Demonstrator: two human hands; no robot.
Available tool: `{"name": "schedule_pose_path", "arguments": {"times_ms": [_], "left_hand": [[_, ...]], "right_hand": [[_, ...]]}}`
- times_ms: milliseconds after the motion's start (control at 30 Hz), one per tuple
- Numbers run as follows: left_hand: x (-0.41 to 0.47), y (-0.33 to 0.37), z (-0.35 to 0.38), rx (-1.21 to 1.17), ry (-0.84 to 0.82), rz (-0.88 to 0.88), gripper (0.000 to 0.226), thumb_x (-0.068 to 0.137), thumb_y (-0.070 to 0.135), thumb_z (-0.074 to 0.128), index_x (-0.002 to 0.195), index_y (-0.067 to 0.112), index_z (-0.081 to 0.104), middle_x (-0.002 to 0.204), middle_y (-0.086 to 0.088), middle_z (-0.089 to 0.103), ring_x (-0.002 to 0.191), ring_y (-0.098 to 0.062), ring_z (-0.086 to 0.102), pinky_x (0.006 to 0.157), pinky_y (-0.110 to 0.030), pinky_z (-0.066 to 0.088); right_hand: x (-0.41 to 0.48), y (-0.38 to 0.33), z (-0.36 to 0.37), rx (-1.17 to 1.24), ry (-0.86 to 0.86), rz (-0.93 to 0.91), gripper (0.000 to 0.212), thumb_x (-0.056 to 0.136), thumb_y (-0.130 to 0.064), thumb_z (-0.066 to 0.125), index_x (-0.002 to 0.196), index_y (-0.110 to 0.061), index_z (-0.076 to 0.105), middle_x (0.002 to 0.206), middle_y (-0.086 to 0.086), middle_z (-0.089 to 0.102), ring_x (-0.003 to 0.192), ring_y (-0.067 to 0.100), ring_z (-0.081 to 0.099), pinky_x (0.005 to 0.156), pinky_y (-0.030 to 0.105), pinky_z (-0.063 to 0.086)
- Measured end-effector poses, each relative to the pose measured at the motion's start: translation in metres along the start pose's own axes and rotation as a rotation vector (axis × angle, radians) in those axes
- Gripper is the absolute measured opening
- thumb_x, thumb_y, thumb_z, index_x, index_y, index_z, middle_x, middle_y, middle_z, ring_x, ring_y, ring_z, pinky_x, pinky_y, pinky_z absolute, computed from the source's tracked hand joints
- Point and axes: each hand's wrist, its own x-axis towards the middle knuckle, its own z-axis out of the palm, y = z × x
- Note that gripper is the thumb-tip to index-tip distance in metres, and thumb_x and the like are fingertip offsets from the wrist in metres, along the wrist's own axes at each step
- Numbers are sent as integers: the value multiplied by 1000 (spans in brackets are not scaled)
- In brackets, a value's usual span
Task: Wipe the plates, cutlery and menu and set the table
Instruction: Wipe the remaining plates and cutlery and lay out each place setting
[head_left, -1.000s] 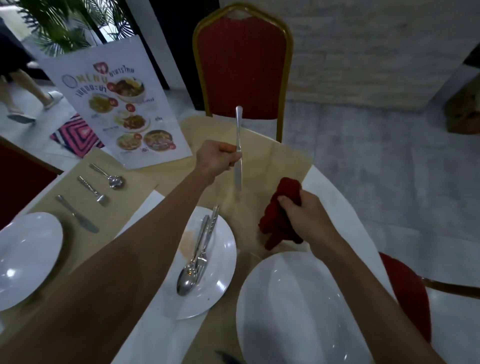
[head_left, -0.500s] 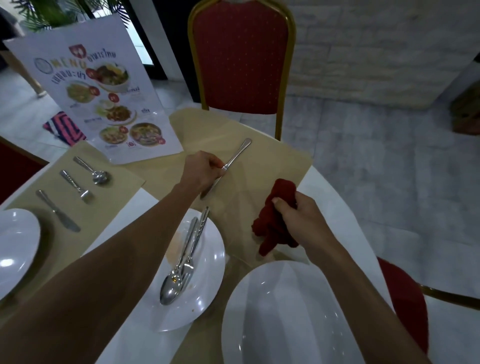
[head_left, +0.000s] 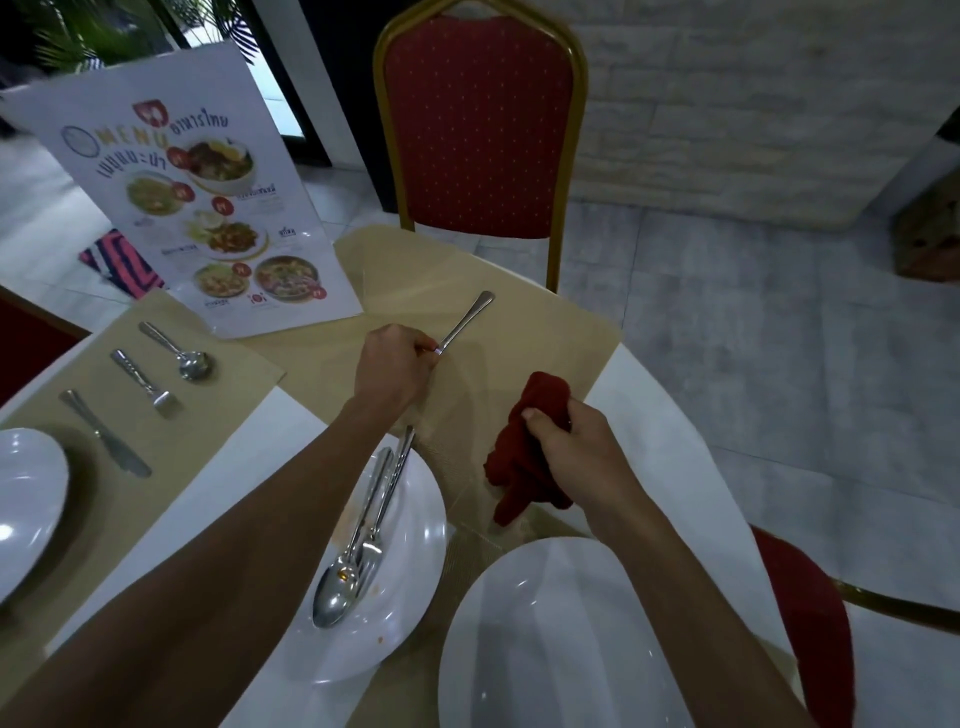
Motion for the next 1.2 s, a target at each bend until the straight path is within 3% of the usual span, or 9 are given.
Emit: {"name": "schedule_pose_path", "arguments": {"times_ms": [100,200,367,500,700,867,1033,1133,1200], "left_hand": [[0,-3,-1,14,13,-6,15,85,16,74,99,16,81,95,-5,79,86,-17,70,84,-23,50],[-1,-3,-1,29,13,5,16,85,15,74,99,16,81,96,-5,79,85,-18,71,84,-25,52],[-3,-2,-3,30,0,16,17,86,11,74,101,13,80,98,-6,78,86,-20,70,85,-30,55],[-5,-4,-2,33,-7,6,16,86,13,74,101,14,80,100,-7,77,87,-21,69,85,-37,57],[-11,3,-8,29,-18,-49,19,87,18,75,105,15,79,103,-8,76,91,-24,69,87,-39,57],[-34,11,-34,-51,17,-124,20,88,24,70,101,11,79,99,-10,76,95,-24,70,87,-30,52],[-86,1,-67,-6,-120,-320,27,89,32,71,83,7,77,79,-8,71,83,-23,67,70,-24,40],[-113,-12,-71,76,-178,-441,40,82,43,76,89,5,68,93,-16,70,93,-32,68,71,-30,46],[-127,-14,-69,191,-201,-472,57,80,52,75,108,4,65,107,-16,67,101,-36,67,80,-36,51]], "right_hand": [[1,2,3,12,7,8,31,104,-32,54,130,-15,58,111,3,70,91,14,71,71,23,53],[2,4,6,0,8,16,33,103,-34,55,131,-15,58,114,3,68,103,19,68,91,35,55],[0,5,8,9,6,36,33,103,-35,55,131,-17,58,116,2,68,107,21,66,99,41,53],[-3,3,6,44,5,31,28,104,-32,55,127,-17,61,110,2,69,102,19,67,92,36,53],[-11,-1,3,80,-20,32,25,104,-30,55,123,-16,63,108,3,71,101,21,68,95,39,54],[-27,-12,2,283,-34,88,36,102,-35,51,107,-4,70,93,21,77,85,42,76,87,58,59],[-46,-6,11,368,-91,119,34,87,-33,57,65,-18,79,86,17,74,80,40,70,85,55,56],[-63,2,19,394,-139,154,30,86,-31,56,70,-17,78,80,13,71,76,37,67,82,53,54],[-77,7,22,414,-173,176,31,93,-30,53,82,-12,75,78,14,69,70,35,66,76,50,54]]}}
